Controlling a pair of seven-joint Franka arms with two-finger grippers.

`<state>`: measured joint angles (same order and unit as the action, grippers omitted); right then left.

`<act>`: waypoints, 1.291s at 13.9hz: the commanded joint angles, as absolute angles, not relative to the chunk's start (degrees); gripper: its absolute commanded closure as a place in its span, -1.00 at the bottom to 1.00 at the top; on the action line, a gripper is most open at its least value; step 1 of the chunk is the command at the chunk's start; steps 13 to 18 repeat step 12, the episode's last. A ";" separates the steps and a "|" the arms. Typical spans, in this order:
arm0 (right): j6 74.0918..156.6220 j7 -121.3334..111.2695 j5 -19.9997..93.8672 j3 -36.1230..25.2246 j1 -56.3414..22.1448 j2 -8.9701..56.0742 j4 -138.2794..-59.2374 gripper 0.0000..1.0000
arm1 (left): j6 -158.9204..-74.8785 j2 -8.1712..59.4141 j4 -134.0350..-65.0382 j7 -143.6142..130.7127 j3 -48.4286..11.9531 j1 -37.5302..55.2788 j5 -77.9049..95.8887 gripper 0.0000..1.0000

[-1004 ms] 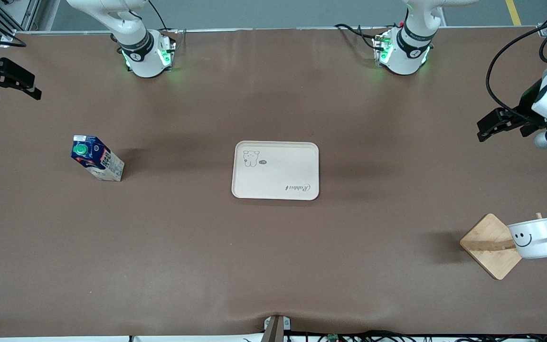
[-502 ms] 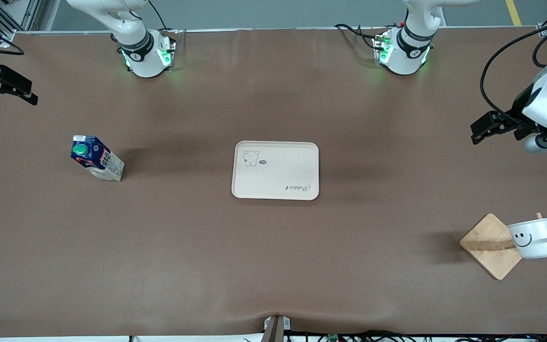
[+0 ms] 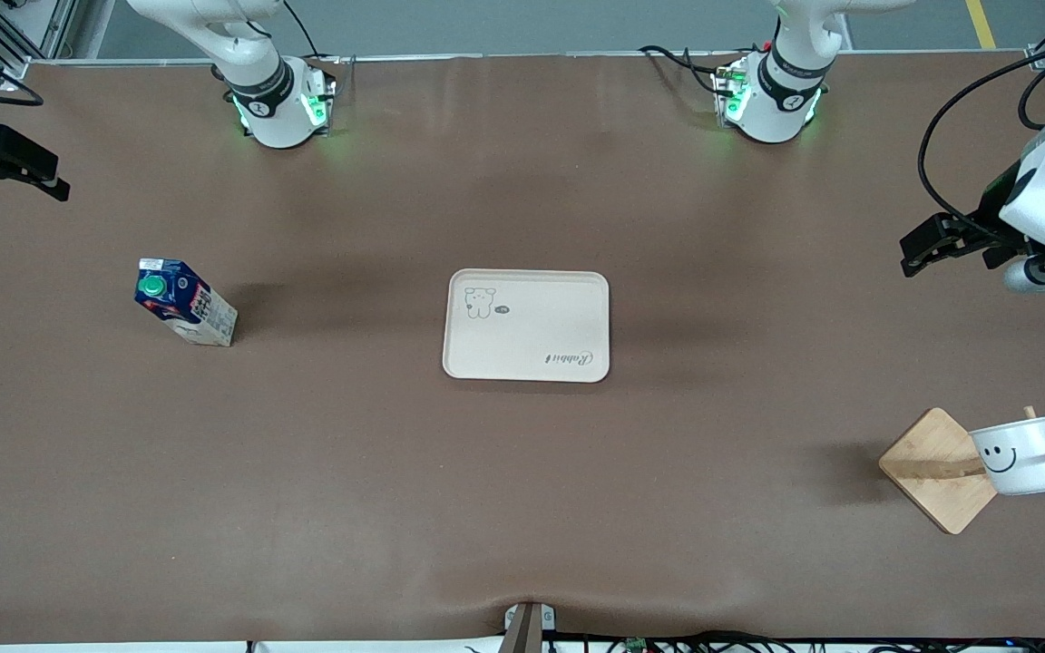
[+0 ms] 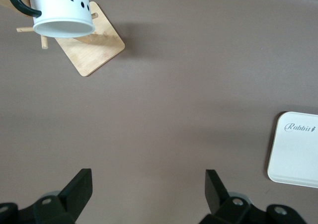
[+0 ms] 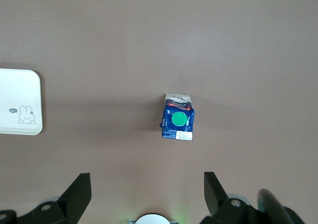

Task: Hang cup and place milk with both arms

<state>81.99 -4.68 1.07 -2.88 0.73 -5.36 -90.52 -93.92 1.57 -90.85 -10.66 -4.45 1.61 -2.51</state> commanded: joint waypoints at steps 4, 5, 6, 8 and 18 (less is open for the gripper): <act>81.30 -4.83 0.70 -2.55 1.85 -4.57 -89.30 -1.00 | -93.43 1.93 -89.65 -10.02 -4.39 1.50 -1.76 -1.00; 81.30 -4.92 0.70 -2.55 1.85 -4.57 -89.30 -1.00 | -93.08 1.93 -89.65 -9.93 -4.39 1.32 -1.76 -1.00; 81.21 -4.83 0.70 -2.55 1.76 -4.57 -89.30 -1.00 | -92.99 1.93 -89.65 -9.93 -4.39 1.23 -1.76 -1.00; 81.21 -4.92 0.70 -2.55 1.93 -4.57 -89.30 -1.00 | -92.64 1.85 -89.65 -9.76 -4.39 1.23 -1.76 -1.00; 81.21 -4.83 0.70 -2.55 1.93 -4.57 -89.30 -1.00 | -92.20 1.85 -89.56 -9.76 -4.48 1.49 -1.49 -1.00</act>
